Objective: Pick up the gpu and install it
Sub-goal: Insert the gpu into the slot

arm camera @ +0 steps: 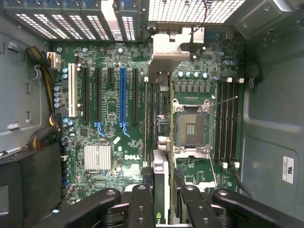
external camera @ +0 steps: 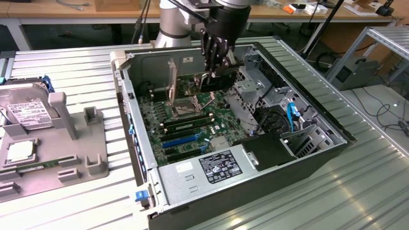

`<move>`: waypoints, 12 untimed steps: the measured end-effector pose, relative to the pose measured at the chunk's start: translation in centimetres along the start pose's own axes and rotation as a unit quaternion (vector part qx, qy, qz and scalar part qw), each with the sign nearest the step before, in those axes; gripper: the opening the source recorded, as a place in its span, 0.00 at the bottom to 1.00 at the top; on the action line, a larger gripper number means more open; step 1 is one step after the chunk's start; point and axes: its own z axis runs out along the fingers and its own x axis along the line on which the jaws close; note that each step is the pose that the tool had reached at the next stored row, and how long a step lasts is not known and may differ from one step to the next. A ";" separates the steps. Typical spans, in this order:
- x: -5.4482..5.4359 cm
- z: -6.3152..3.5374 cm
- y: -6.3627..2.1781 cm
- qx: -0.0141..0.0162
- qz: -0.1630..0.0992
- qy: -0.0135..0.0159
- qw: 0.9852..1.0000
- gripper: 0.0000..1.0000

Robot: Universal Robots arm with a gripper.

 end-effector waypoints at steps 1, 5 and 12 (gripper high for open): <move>0.1 0.01 0.01 0.000 0.000 0.000 1.000 0.27; 0.4 0.06 0.02 0.000 0.000 0.000 1.000 0.27; 1.0 0.31 0.03 0.000 0.000 0.000 1.000 0.27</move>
